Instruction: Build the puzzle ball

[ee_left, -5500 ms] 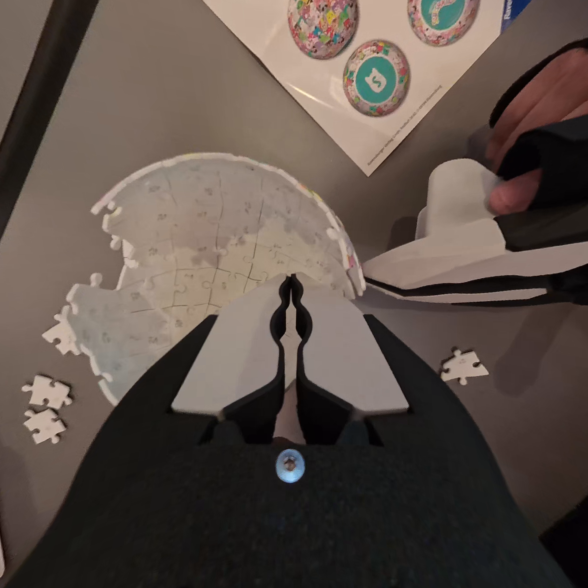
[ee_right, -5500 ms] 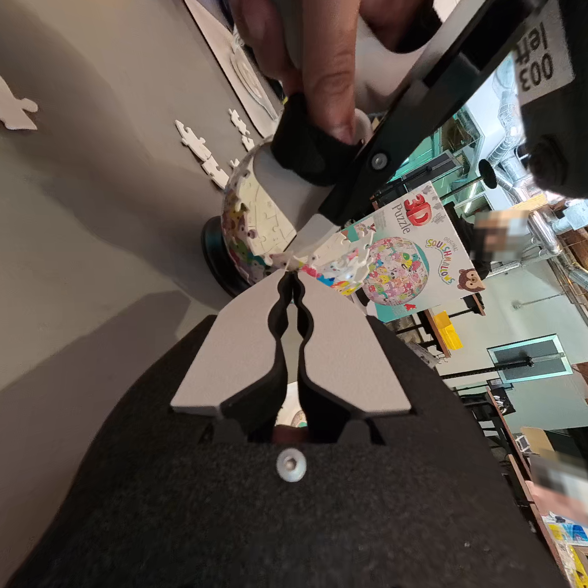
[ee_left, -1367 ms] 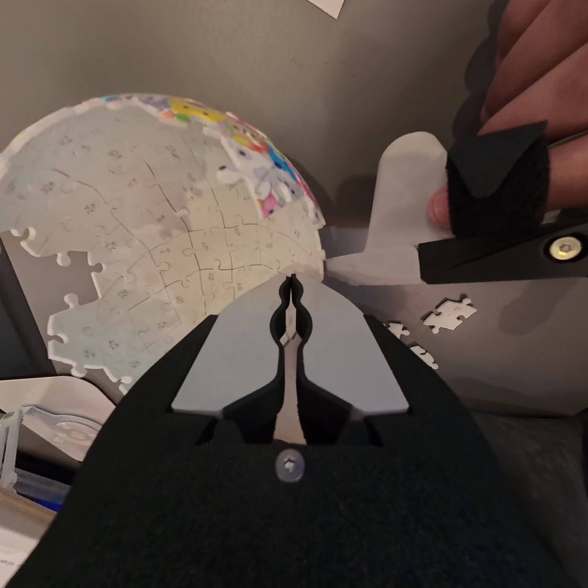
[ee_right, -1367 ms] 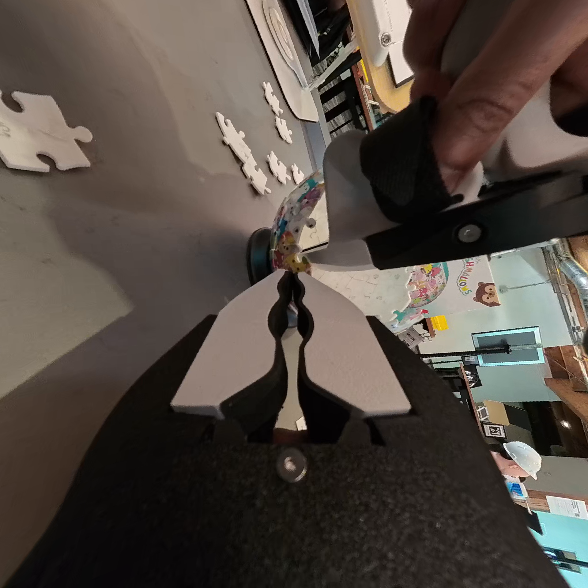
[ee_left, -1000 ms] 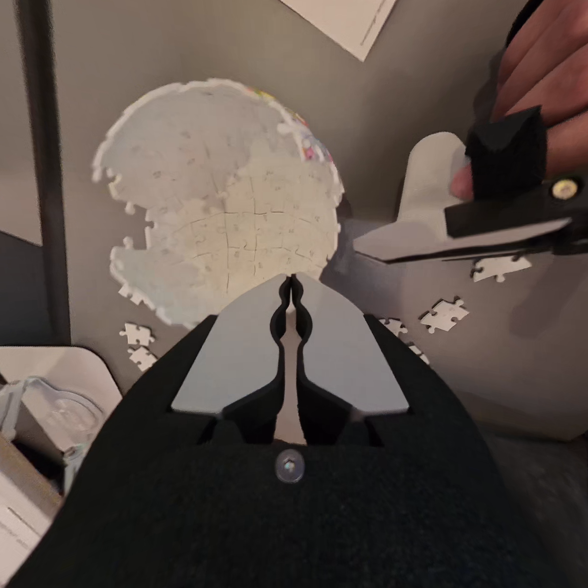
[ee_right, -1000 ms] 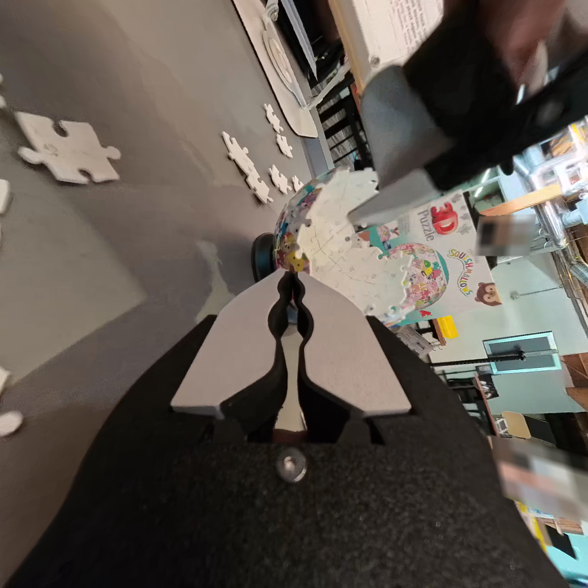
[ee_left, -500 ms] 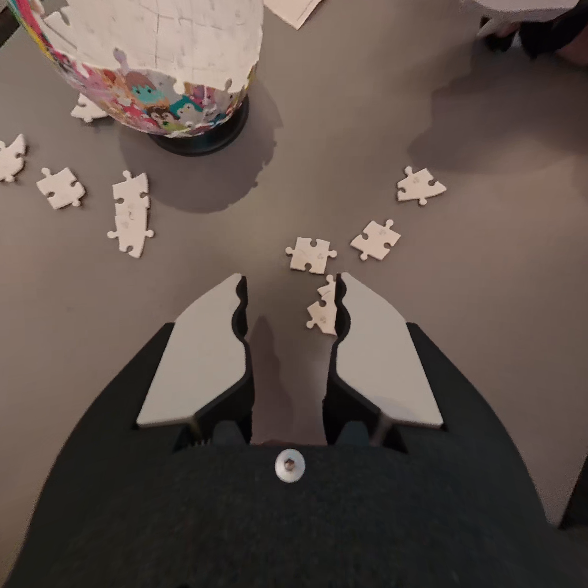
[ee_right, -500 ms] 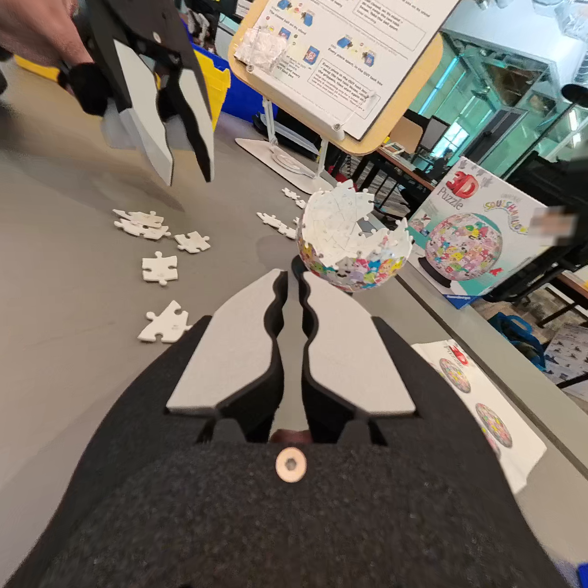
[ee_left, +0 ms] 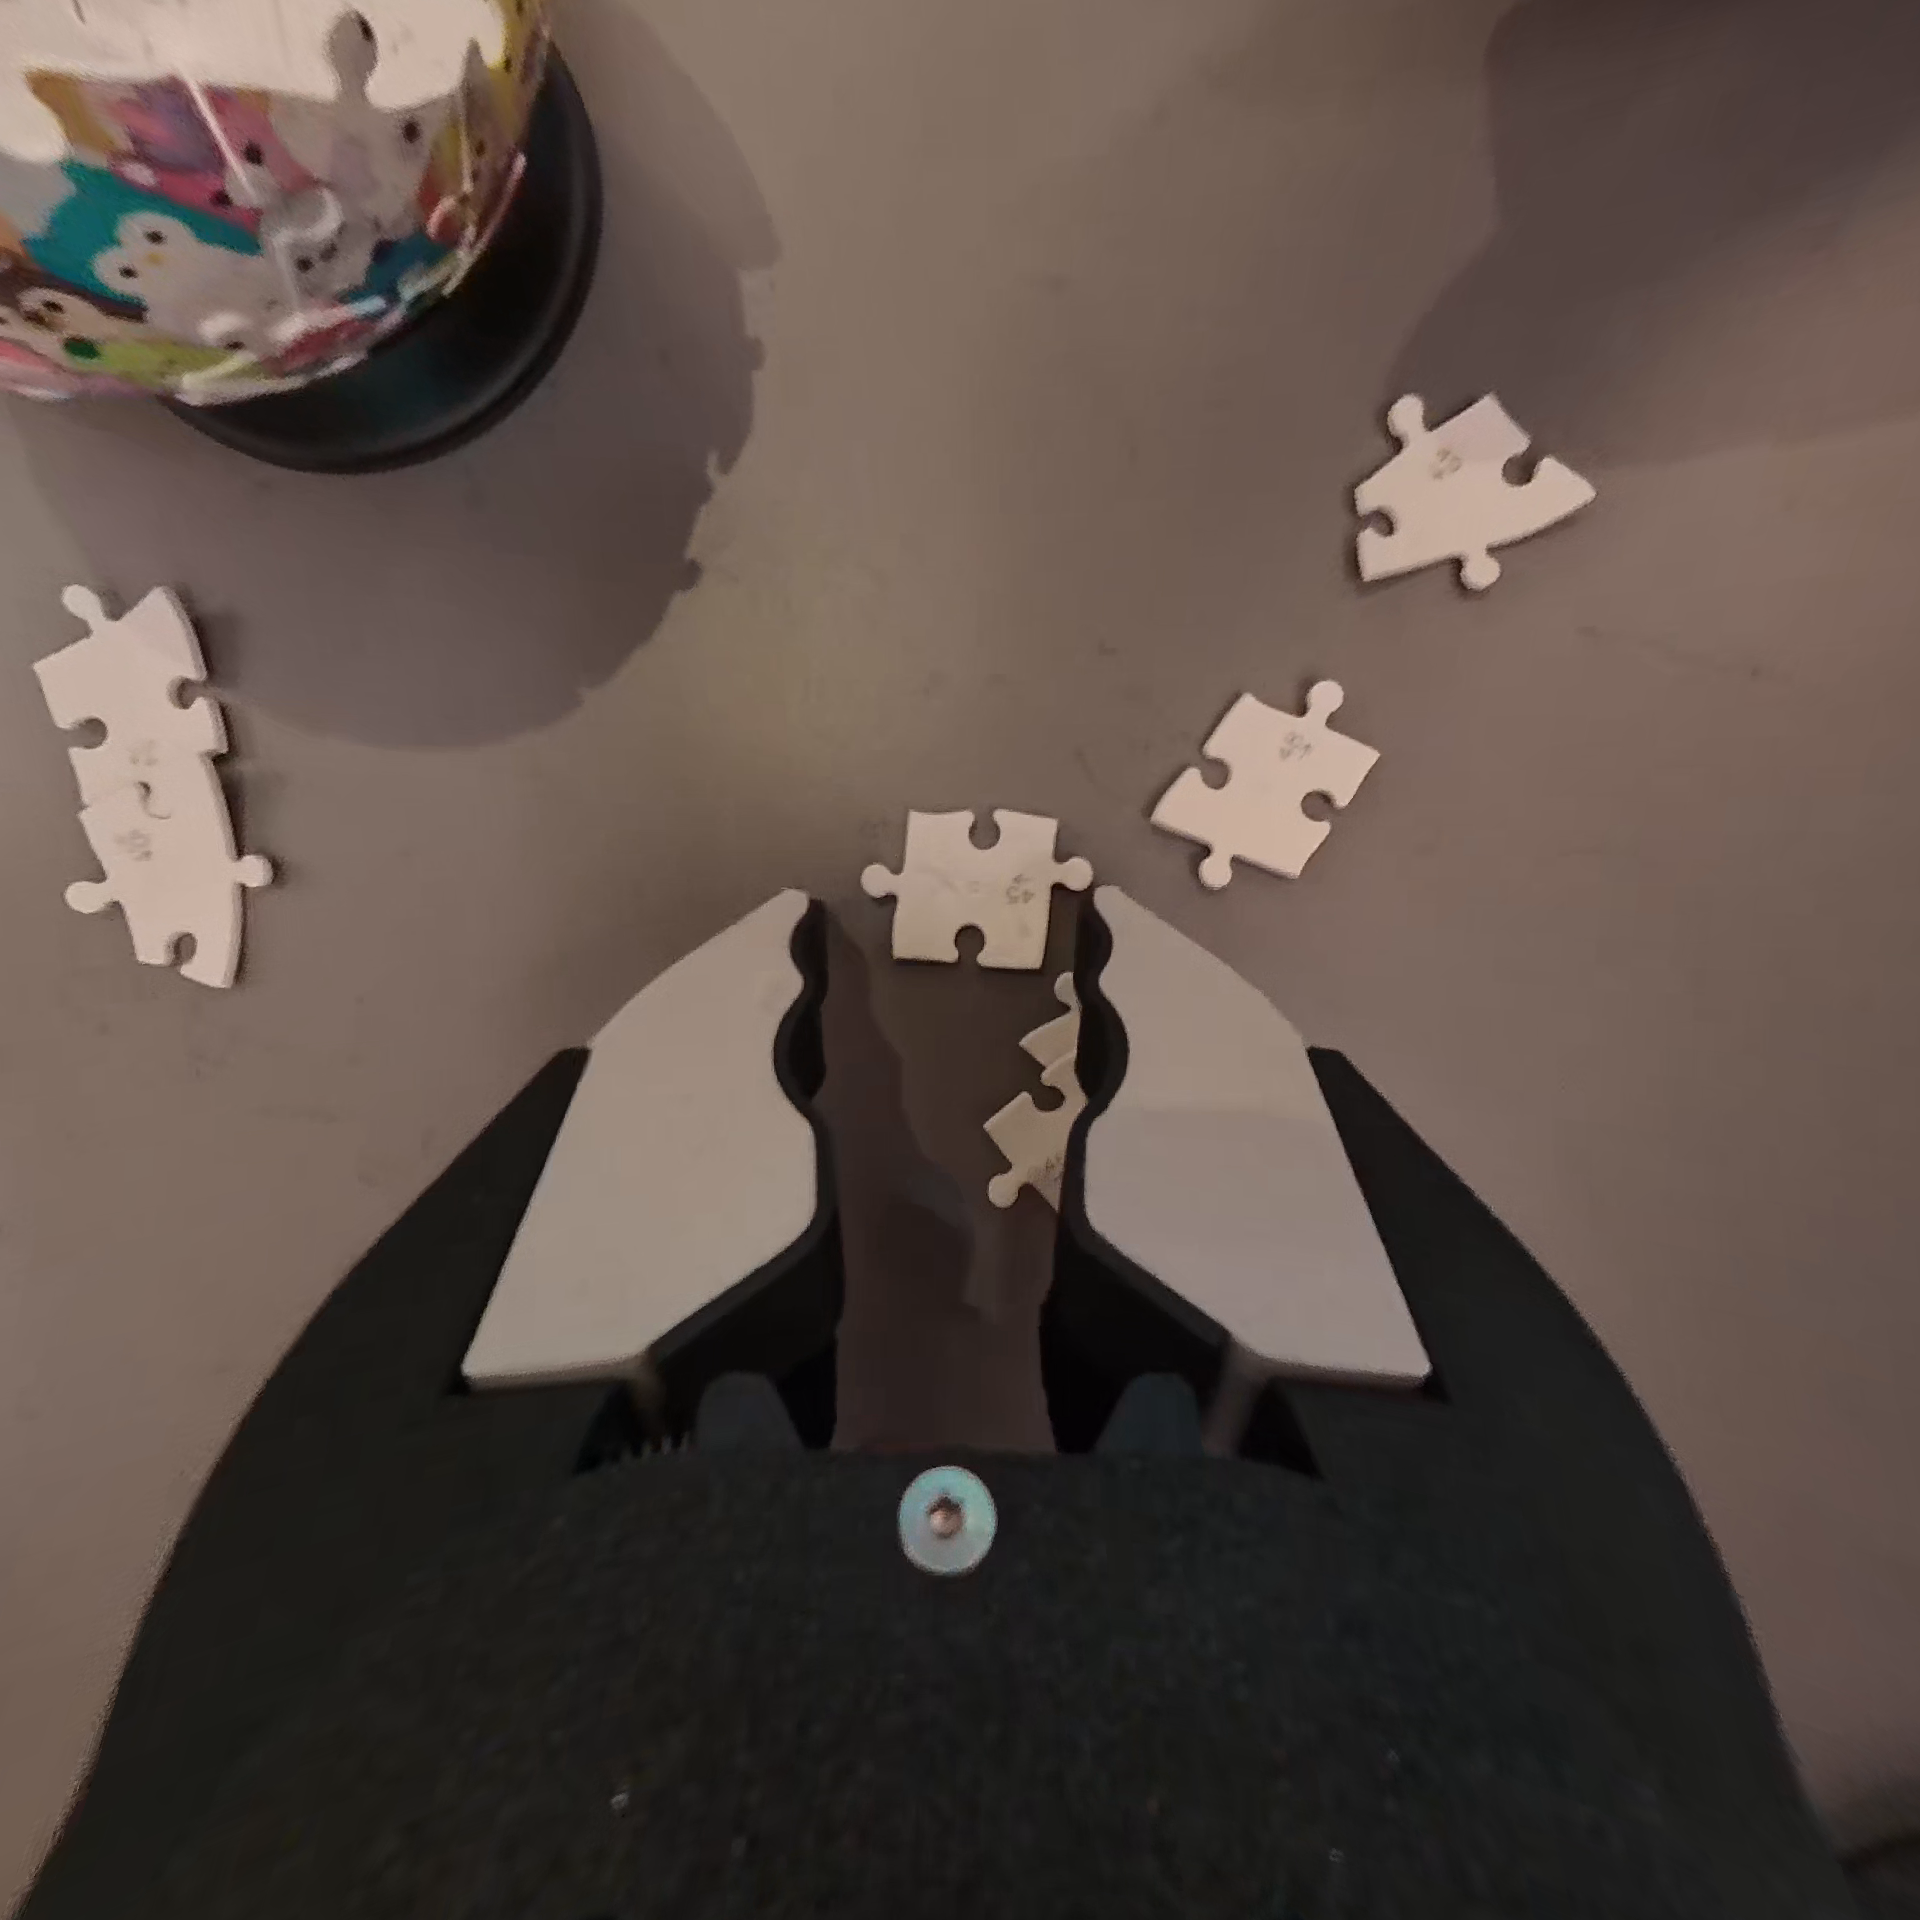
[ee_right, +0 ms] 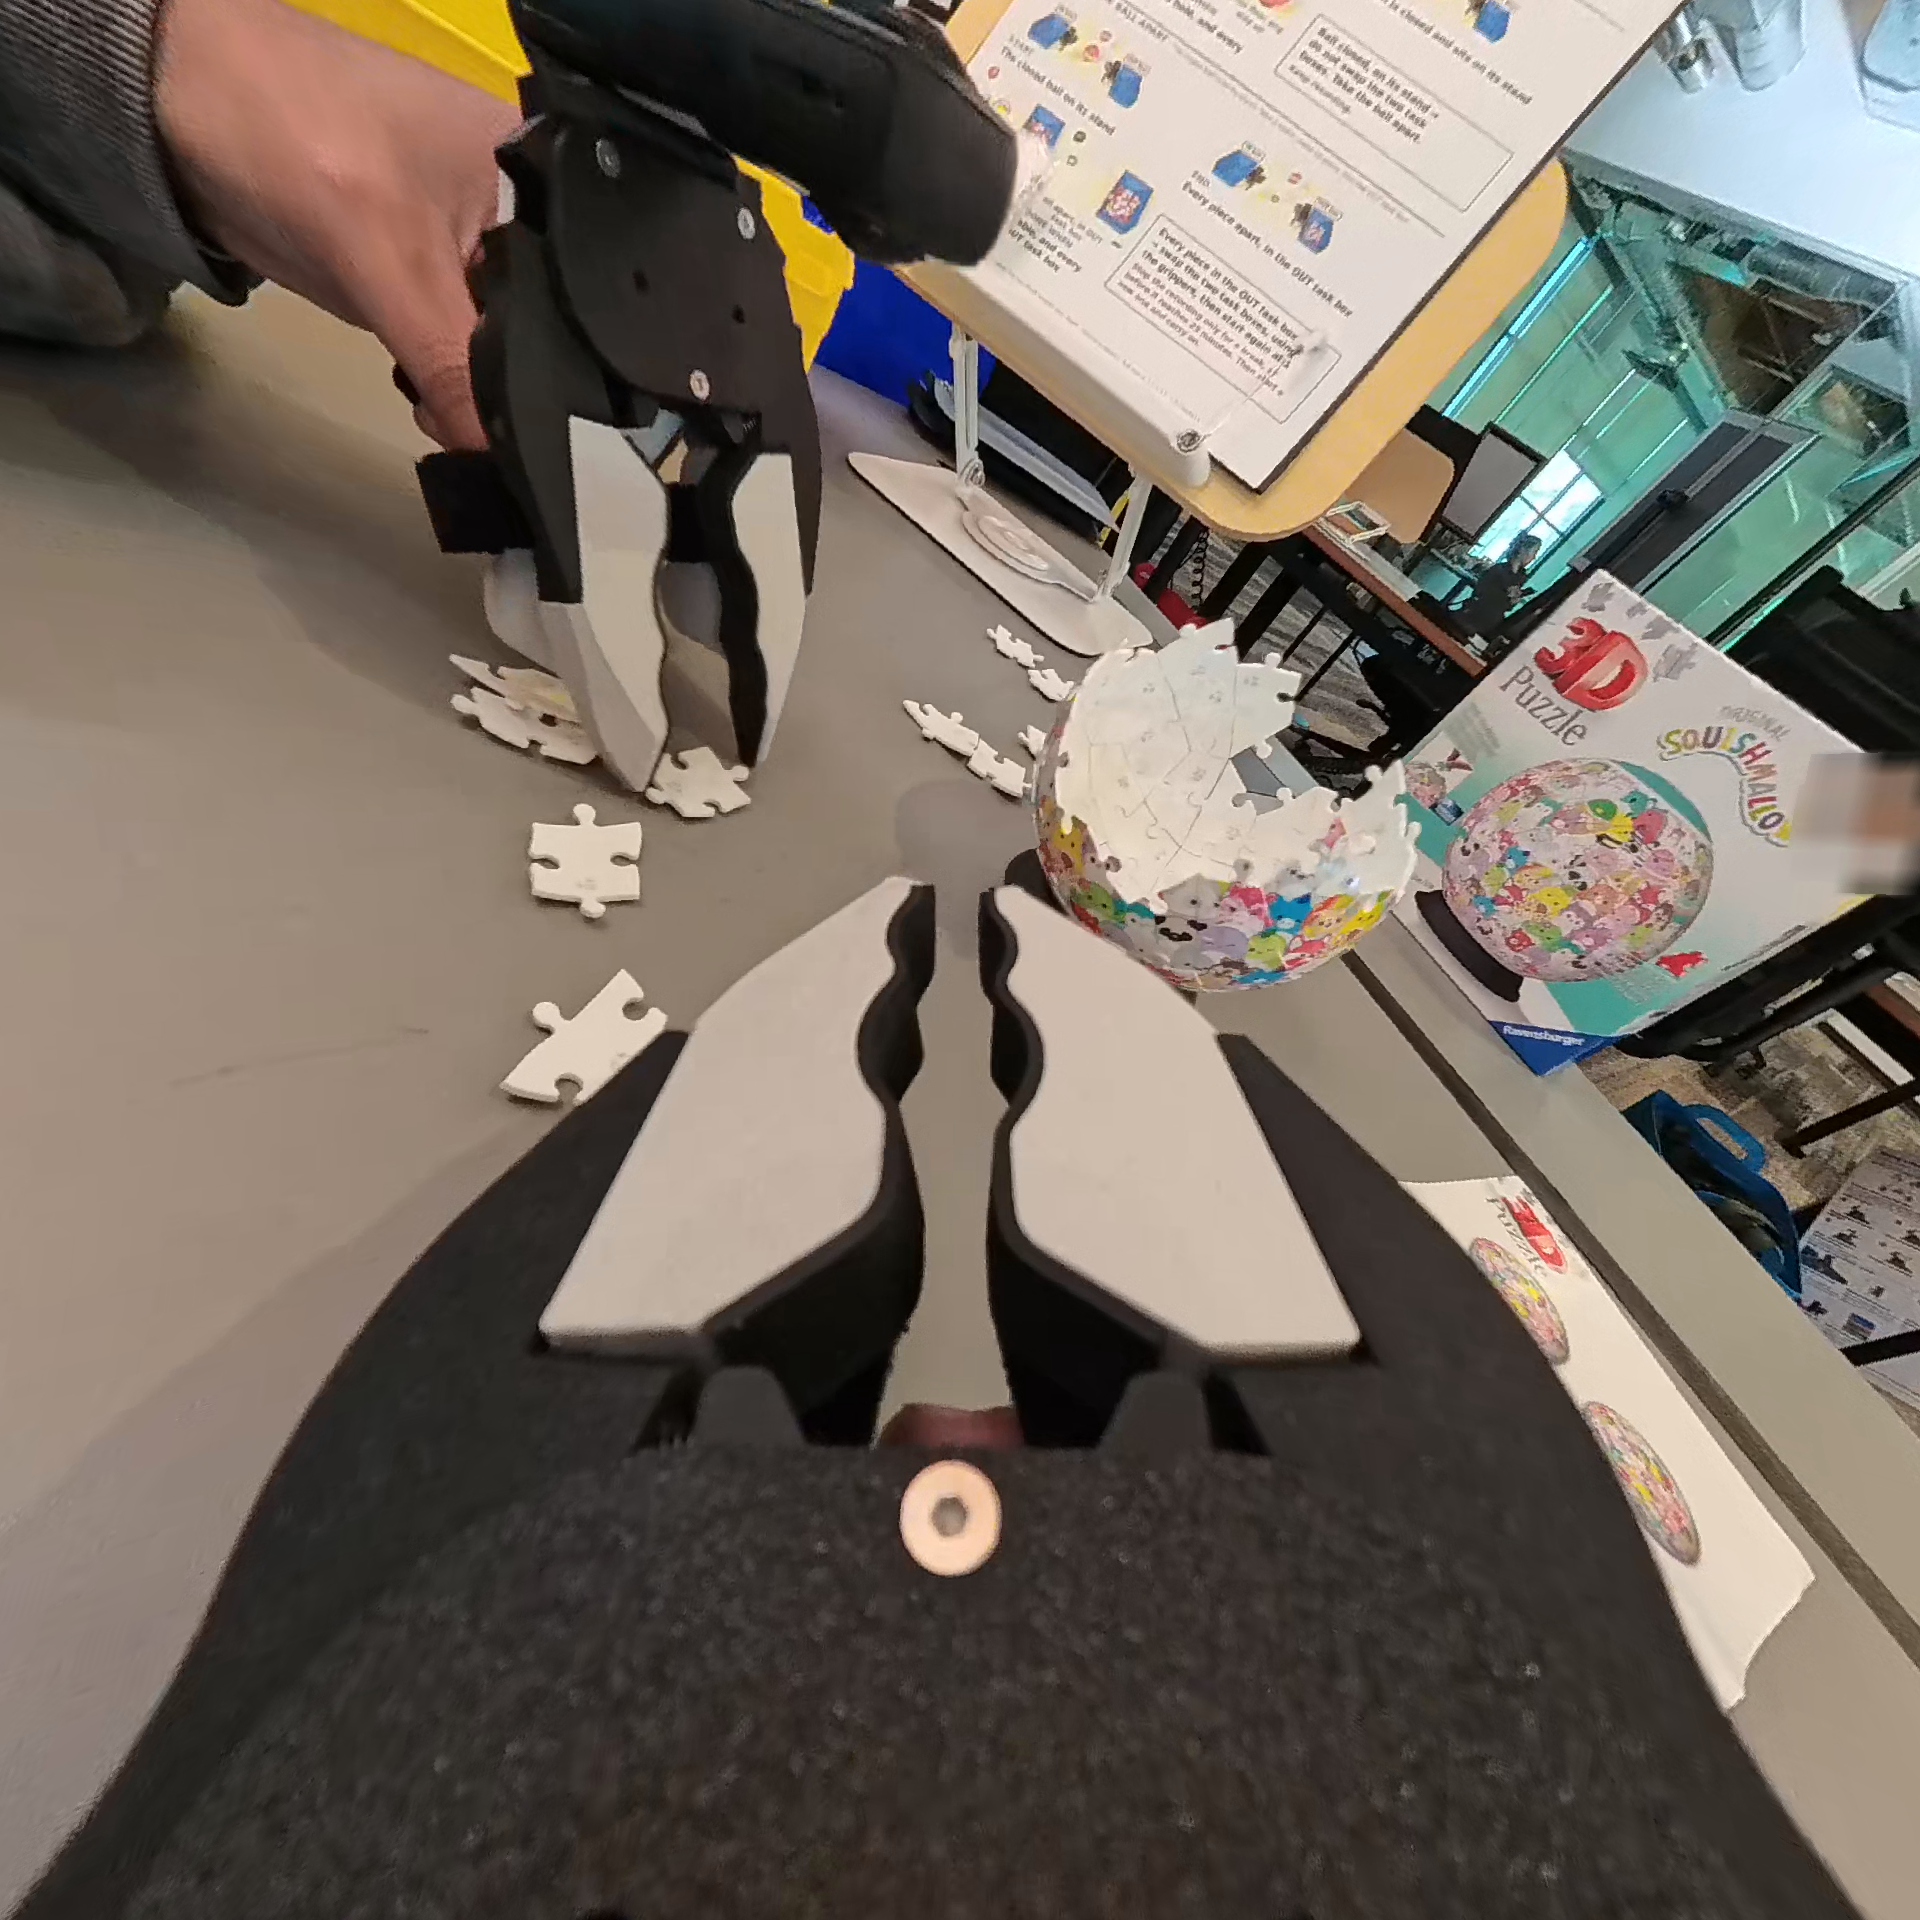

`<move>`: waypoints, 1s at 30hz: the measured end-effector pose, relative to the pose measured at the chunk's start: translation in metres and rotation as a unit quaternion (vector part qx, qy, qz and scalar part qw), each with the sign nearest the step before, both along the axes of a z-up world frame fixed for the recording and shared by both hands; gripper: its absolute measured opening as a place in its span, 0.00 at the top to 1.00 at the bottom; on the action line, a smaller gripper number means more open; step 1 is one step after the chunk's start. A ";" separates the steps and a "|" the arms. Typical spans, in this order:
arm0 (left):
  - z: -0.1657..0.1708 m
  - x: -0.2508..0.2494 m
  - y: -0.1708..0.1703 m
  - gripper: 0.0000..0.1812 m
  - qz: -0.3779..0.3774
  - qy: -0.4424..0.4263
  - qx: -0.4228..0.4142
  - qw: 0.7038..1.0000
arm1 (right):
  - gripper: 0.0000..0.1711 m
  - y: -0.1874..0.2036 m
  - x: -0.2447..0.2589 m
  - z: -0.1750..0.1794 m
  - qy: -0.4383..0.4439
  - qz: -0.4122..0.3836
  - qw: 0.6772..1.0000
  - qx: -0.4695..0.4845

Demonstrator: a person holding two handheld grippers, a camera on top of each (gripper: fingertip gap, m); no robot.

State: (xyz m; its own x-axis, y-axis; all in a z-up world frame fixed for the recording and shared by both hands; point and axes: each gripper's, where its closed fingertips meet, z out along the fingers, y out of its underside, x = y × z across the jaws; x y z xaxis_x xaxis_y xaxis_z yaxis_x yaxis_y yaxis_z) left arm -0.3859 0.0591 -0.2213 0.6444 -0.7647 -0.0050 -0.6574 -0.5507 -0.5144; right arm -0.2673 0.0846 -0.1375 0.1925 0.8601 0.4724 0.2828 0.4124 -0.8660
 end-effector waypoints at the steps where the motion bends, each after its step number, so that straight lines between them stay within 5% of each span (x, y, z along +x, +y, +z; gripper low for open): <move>1: 0.000 0.000 -0.001 0.79 -0.003 0.001 0.001 1.000 | 0.95 -0.001 0.000 -0.001 -0.003 0.001 1.000 0.002; 7: 0.009 0.005 -0.004 0.85 -0.021 0.023 0.023 0.999 | 0.96 -0.011 -0.005 0.002 -0.008 0.028 0.999 -0.040; 16: 0.102 0.059 -0.020 0.85 -0.105 0.133 0.259 0.951 | 0.94 -0.047 -0.011 0.031 -0.072 0.130 0.958 -0.245; 30: 0.114 0.104 -0.037 0.85 -0.172 0.273 0.357 0.876 | 0.91 -0.053 -0.009 0.049 -0.139 0.185 0.924 -0.305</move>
